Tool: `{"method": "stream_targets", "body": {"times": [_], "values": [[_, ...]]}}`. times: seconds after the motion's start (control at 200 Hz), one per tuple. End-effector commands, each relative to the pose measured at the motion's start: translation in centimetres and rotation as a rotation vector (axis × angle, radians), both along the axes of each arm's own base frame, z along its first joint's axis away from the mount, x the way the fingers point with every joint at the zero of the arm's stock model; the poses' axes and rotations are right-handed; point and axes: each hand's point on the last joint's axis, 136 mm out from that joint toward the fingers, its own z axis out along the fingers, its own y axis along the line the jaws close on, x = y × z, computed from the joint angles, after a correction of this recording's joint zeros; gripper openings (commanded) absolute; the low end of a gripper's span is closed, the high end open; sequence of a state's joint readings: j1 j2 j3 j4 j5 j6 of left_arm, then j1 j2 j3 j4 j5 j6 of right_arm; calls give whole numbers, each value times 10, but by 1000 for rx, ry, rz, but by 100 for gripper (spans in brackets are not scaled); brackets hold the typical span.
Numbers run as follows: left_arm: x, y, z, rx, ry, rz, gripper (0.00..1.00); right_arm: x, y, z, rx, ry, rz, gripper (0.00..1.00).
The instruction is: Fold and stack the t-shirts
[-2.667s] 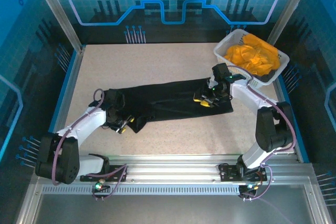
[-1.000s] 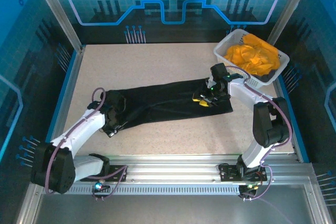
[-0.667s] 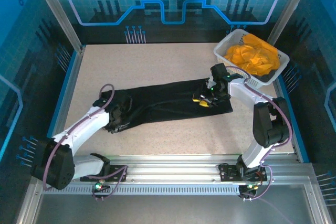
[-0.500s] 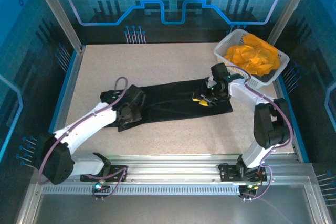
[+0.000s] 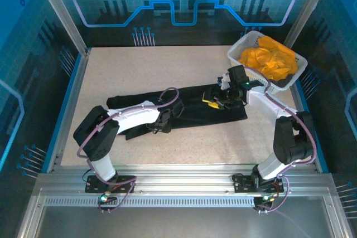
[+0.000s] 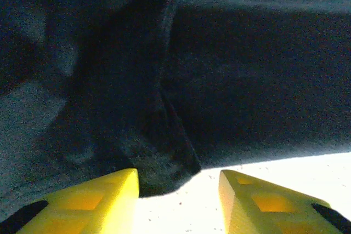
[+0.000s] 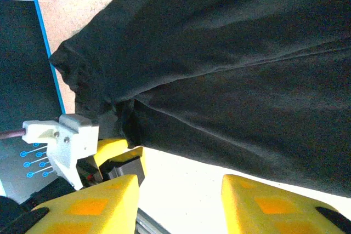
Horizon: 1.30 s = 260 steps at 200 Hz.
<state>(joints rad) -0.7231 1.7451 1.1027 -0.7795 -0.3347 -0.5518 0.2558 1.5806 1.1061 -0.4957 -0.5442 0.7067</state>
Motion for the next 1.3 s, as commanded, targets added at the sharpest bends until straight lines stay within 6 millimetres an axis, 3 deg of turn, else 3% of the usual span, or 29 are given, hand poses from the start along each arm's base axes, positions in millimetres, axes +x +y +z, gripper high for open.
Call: {"method": "stream_targets", "body": {"times": [0.0,0.19,0.445,0.495,0.54,0.575,0.815,0.98,1.115,1.296], "values": [[9,6,4,73,-34,-44,34,-5,-2,6,27,-3,-1,46],[17,4,9,84,-62,-53,0,-4,-3,2,28,9,-4,46],[3,-19,36,-118,-60,-3,0,-1,-4,1,10,14,-3,45],[0,-14,41,-133,-67,23,16,0,-4,0,11,18,-3,45],[-2,-5,46,-137,-79,61,38,0,-3,-2,12,22,-2,46],[-2,5,50,-148,-86,104,44,0,-3,-2,13,24,-2,46],[15,103,55,-413,-196,473,44,2,13,4,66,-7,55,46],[26,157,32,-440,-223,620,45,1,36,18,91,-47,135,47],[30,179,13,-441,-214,676,46,2,39,20,94,-47,135,48],[29,186,-2,-429,-188,690,46,-3,37,17,86,-39,135,48]]}}
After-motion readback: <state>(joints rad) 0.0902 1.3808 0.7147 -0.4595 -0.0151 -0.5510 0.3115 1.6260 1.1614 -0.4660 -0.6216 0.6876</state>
